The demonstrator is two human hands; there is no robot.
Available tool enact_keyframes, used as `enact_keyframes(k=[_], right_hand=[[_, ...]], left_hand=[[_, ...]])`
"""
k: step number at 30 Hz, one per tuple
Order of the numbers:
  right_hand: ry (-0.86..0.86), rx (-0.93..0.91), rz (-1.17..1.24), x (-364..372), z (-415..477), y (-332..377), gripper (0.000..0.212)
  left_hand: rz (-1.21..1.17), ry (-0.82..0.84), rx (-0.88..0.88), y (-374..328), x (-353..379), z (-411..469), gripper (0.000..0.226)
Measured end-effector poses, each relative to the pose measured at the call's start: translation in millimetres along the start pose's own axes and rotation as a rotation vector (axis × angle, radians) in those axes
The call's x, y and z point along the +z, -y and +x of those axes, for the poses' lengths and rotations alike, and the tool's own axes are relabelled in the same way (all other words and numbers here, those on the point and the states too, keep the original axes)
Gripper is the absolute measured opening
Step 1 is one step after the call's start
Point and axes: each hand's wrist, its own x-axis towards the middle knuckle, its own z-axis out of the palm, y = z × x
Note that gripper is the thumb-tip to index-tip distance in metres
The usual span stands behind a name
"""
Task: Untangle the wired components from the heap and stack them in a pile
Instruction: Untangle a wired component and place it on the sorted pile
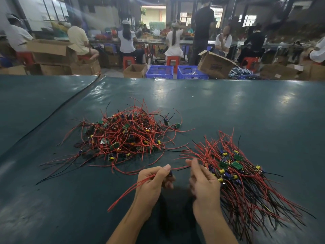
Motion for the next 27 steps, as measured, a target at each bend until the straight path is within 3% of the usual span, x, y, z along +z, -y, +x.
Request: enact_keyframes(k=[5,18,24,27], right_hand=[[-0.101,-0.048,0.151,-20,15,11,0.024],[0.216,-0.161,0.157,-9,-1,8,0.025],[0.556,-0.01,0.124,-16,-5,10,0.024],[0.619,0.075,0.065,-18,-5,10,0.027]], left_hand=[[-0.031,-0.126,-0.047,-2,-8,4,0.03],[-0.121,-0.133,-0.168,0,-3,4,0.037],[-0.577,-0.206,-0.17,-6,-11,12,0.015],[-0.749,-0.196,-0.227,-12,-14,17,0.014]])
